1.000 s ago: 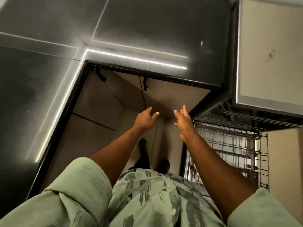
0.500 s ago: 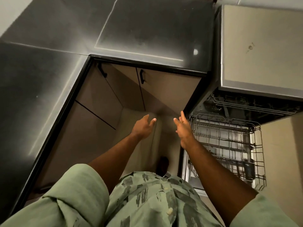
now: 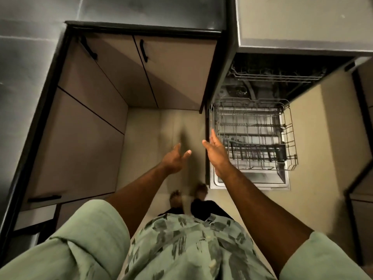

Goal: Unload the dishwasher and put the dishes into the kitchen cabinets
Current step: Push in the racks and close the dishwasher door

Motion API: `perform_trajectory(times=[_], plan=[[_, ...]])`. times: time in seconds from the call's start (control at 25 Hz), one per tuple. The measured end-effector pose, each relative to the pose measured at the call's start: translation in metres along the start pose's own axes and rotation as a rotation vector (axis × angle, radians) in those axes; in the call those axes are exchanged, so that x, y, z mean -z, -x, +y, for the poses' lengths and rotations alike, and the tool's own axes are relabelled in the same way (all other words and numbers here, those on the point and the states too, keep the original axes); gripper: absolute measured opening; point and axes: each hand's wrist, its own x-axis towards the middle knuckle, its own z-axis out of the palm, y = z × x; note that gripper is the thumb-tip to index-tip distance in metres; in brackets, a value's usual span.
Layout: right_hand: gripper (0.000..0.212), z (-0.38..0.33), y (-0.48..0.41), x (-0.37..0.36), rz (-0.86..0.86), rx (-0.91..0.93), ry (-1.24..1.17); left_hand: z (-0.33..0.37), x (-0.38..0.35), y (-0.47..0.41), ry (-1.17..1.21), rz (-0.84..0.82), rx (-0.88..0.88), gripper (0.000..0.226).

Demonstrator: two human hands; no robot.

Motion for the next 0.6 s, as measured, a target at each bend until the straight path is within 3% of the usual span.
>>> perform_trajectory(times=[0.24,0.6], plan=[[0.066,0.041,0.026,0.069,0.006,-0.005,0.030,0.039,-0.067,0.024,-0.032,0.002,-0.024,0.077],[0.073,0.096,0.035,0.239,-0.003,-0.077,0.103,0.144,-0.175,0.045,-0.050,0.050,-0.050,0.073]])
